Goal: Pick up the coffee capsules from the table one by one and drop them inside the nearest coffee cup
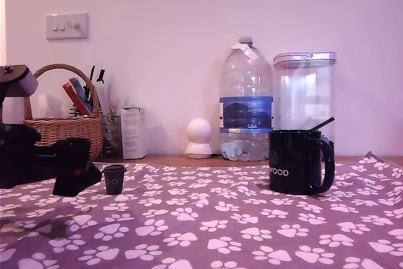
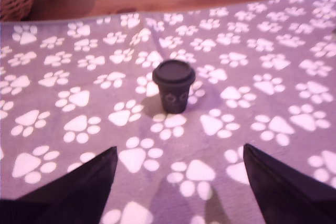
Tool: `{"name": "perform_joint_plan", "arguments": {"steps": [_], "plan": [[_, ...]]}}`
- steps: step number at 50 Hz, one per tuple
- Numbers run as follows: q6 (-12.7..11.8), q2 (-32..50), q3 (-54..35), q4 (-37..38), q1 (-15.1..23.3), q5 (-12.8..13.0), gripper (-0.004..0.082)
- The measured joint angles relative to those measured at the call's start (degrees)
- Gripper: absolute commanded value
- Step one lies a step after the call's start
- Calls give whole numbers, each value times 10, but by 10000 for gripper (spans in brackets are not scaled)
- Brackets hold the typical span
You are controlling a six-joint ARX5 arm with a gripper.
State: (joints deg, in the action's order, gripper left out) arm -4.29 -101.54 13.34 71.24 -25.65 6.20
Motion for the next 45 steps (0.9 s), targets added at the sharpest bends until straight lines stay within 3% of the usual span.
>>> {"name": "perform_joint_plan", "arguments": {"steps": [16,29,45], "plan": [[0,-41,61,-1,31,-61,696],[0,-94,118,-24,40,-90,695],[30,-97,192,-139,57,-131,694]]}}
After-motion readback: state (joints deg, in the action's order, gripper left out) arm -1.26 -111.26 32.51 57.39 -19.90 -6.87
